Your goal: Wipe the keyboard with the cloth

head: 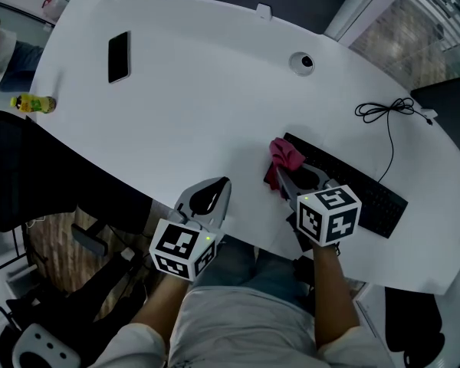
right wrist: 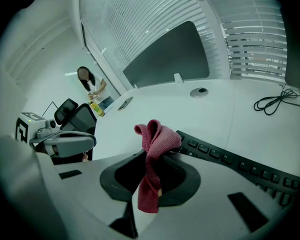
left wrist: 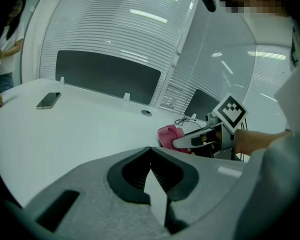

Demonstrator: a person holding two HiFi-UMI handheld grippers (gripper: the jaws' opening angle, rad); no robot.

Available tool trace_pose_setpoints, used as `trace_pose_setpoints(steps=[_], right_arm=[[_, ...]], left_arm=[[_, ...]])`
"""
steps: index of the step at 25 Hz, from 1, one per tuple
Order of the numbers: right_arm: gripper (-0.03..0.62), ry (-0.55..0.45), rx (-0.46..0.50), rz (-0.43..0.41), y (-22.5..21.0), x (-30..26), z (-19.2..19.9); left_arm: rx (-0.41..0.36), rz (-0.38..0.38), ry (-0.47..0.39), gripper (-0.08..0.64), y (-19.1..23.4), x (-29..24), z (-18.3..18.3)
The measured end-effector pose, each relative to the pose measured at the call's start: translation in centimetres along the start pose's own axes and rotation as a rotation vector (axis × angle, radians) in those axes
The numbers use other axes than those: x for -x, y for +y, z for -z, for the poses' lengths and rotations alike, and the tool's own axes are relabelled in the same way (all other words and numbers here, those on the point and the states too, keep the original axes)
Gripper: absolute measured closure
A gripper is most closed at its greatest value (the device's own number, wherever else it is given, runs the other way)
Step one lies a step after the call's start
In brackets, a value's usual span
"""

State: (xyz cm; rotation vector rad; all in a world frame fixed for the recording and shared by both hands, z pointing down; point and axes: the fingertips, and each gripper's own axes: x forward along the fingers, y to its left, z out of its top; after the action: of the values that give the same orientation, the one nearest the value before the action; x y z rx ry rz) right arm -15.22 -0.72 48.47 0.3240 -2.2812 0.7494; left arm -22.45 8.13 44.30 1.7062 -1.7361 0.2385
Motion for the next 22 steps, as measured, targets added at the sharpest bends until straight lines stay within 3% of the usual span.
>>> trace_pose_setpoints(steps=[11, 22], right_arm=[[0.531, -0.077, -0.03, -0.004, -0.7, 3.6, -0.1], [0.531, -0.168, -0.117, 0.086, -5.7, 12.1, 2.4]], left_arm=[[-0.054, 0.058, 0.024, 0.549, -3.2, -1.2, 0.1], [-0.161, 0.183, 0.047, 0.549, -11.6, -4.6, -0.6]])
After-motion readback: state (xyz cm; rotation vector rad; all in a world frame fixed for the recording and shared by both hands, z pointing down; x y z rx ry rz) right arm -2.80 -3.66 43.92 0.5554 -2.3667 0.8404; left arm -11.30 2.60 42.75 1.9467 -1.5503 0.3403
